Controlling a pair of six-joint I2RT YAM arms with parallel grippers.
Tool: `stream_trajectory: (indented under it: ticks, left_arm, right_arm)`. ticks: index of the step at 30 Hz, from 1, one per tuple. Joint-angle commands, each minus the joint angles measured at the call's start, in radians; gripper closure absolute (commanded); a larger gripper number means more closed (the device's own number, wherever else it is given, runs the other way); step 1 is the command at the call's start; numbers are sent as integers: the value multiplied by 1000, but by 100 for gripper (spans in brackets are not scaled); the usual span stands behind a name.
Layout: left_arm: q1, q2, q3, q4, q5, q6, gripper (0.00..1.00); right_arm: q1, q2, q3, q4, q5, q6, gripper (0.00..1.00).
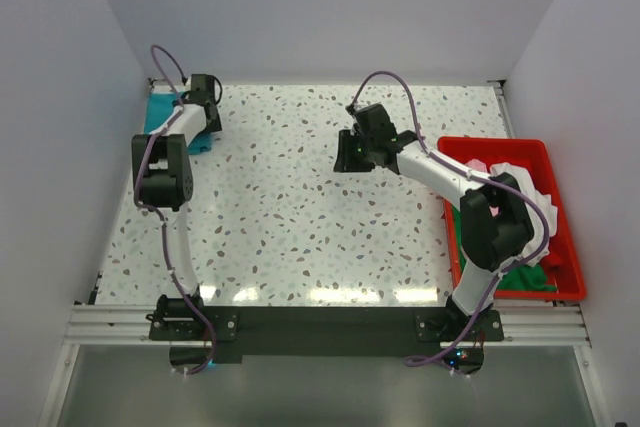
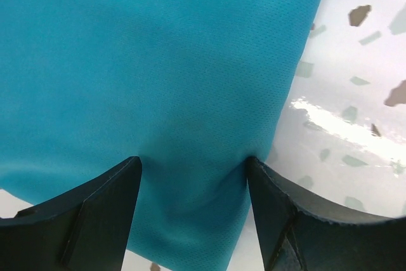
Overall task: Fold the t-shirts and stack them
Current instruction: Neatly place the folded tshirt to the corner
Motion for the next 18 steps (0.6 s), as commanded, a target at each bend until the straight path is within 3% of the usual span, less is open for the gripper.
stream_trajectory:
  ticks: [1, 10, 18]
  left_arm:
    - [35, 7, 8, -5, 11, 87, 28]
    - [95, 26, 14, 32, 27, 155, 29]
    - [85, 14, 17, 46, 41, 156, 26]
  right_arm:
    - [2, -48, -5, 53, -7, 2, 61]
    - [2, -27, -5, 81, -37, 30, 61]
    - [2, -33, -10, 84, -27, 24, 61]
